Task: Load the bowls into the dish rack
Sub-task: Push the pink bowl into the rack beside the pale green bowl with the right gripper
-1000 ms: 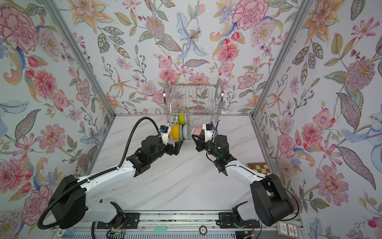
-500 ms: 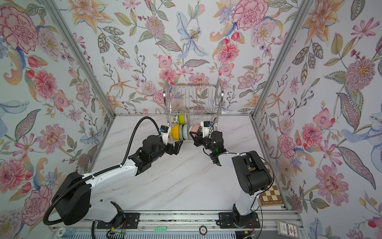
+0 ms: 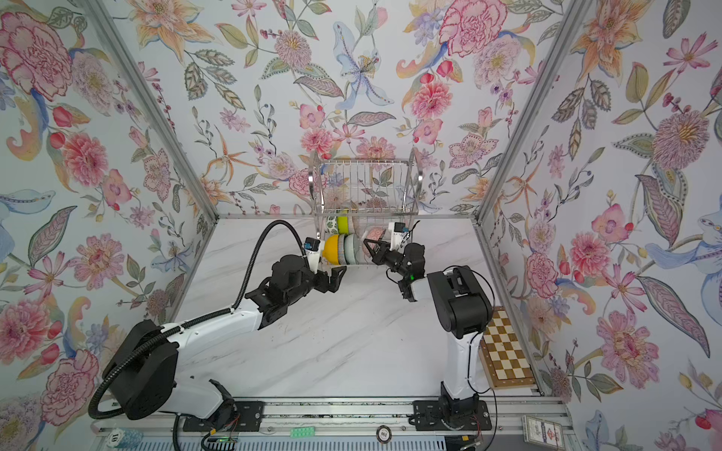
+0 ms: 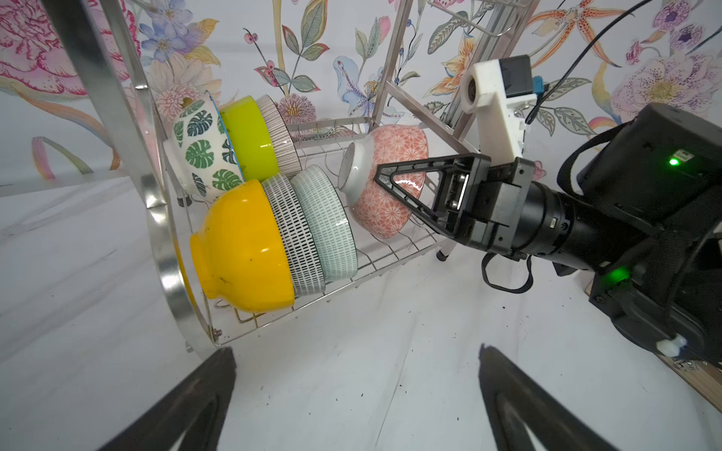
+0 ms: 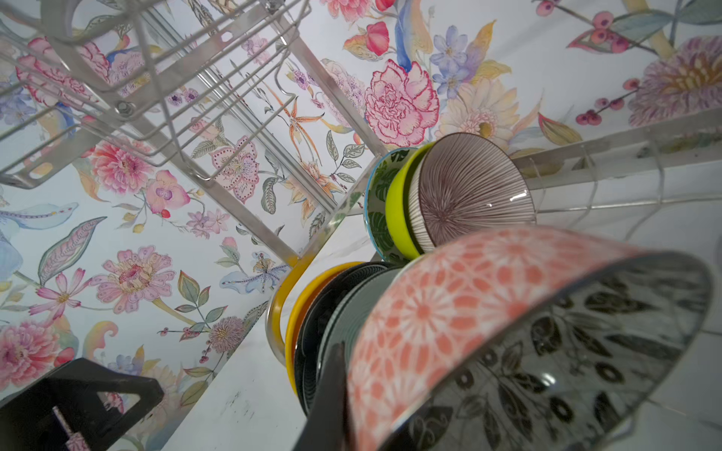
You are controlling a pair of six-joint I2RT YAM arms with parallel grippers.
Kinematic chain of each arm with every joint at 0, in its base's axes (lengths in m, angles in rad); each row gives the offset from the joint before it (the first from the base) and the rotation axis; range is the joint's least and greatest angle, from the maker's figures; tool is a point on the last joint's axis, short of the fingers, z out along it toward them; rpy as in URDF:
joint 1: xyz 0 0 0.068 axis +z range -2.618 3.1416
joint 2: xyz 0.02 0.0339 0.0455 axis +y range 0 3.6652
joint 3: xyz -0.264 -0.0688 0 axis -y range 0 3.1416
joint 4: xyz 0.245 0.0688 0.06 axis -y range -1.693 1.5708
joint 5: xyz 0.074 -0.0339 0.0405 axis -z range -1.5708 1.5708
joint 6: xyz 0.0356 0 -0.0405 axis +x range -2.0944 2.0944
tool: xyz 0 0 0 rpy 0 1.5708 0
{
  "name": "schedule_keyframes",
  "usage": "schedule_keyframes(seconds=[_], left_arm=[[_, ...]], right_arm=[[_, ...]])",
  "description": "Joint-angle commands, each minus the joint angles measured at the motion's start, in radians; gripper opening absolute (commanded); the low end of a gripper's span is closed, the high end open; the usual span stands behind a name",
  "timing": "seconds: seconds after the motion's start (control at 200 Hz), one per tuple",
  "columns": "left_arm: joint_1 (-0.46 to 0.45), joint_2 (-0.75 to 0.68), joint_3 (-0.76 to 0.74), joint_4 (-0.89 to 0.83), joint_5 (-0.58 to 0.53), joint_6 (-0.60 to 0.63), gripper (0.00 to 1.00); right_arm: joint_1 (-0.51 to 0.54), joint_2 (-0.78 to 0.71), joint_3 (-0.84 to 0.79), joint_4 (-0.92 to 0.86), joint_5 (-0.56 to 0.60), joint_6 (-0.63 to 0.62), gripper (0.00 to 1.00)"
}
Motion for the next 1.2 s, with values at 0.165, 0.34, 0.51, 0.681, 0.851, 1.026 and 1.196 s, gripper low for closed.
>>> schedule_keyframes(seconds=[0.165, 0.34, 0.51, 0.681, 0.851, 1.026, 1.196], left_arm=[[0.018, 0.024, 0.027, -0.002, 0.021, -0.016, 0.99], [0.018, 0.023, 0.028, -0.004, 0.027, -0.016, 0.99], [0.018, 0.021, 0.029, -0.005, 0.027, -0.016, 0.99], [0.018, 0.02, 0.029, -0.008, 0.024, -0.012, 0.99], [0.017, 0.017, 0.031, -0.01, 0.024, -0.011, 0.99], [0.018, 0.008, 0.032, -0.011, 0.024, -0.008, 0.99], [0.018, -0.002, 0.031, -0.013, 0.019, -0.002, 0.99]], right_arm=[[-0.015, 0.045, 0.074, 0.196, -0.078, 0.156, 0.0], [-0.012, 0.072, 0.091, 0.22, -0.098, 0.199, 0.0], [-0.011, 0.088, 0.093, 0.233, -0.104, 0.225, 0.0], [-0.007, 0.113, 0.113, 0.238, -0.127, 0.256, 0.0], [-0.003, 0.121, 0.114, 0.218, -0.128, 0.262, 0.0], [0.002, 0.138, 0.125, 0.201, -0.127, 0.282, 0.0], [0.002, 0.151, 0.122, 0.203, -0.126, 0.308, 0.0]])
